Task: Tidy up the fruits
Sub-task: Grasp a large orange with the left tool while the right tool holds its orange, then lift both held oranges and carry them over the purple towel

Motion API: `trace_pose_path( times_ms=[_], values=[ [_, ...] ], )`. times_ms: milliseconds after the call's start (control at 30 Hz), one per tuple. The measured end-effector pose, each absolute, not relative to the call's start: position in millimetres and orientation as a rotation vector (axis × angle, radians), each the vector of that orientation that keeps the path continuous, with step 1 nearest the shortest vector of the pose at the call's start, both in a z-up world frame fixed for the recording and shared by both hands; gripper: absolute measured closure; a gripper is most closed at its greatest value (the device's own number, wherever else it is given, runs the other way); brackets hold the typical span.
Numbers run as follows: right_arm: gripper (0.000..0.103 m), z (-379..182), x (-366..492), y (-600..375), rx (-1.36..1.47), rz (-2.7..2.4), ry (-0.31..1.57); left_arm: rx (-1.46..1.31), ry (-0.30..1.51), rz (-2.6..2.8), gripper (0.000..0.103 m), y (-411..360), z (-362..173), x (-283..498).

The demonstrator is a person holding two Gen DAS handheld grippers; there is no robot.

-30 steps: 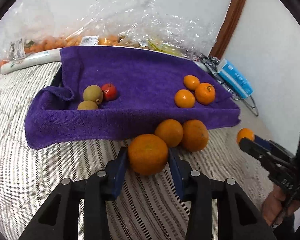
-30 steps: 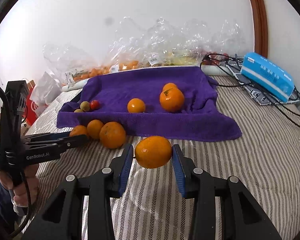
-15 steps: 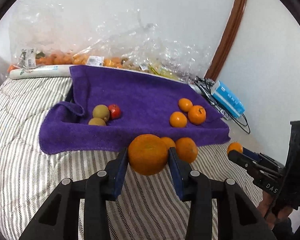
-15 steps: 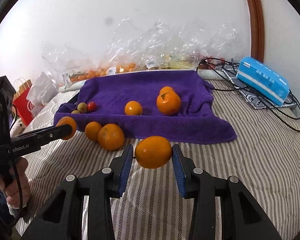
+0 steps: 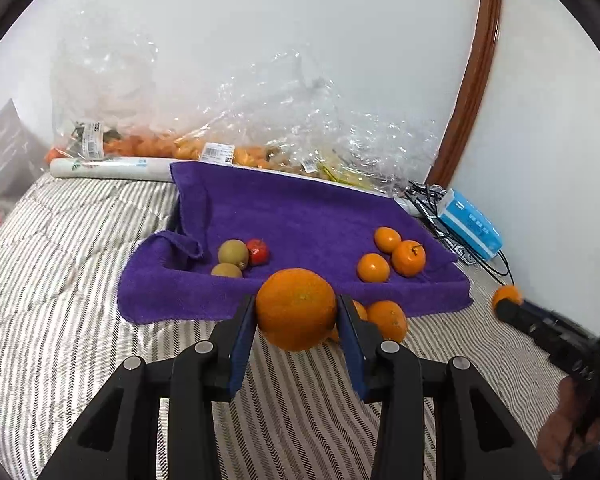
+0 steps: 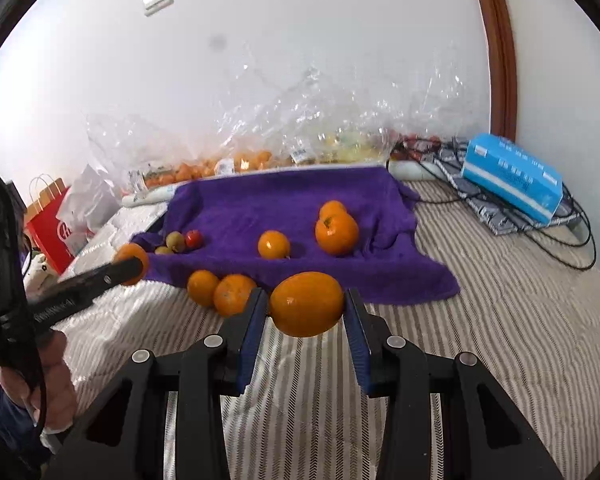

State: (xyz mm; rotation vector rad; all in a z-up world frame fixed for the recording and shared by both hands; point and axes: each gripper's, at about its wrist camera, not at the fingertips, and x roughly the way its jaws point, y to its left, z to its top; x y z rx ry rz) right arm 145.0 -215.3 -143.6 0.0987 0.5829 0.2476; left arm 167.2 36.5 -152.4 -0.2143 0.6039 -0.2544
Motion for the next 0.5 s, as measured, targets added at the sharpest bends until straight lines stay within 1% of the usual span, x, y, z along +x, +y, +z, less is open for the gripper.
trace_pose_path(
  times_ms=[267,500],
  values=[
    [0.064,-111.2,140.5,-215.5,0.078,0.240,0.530,-0.252,0.604,-0.225,0.065,46.4,-148.2,170.7],
    [0.064,-104.3,150.1,-210.2,0.059,0.253,0.525,-0.311,0.608,-0.208,0.065,60.3,-137.8,174.2]
  ],
)
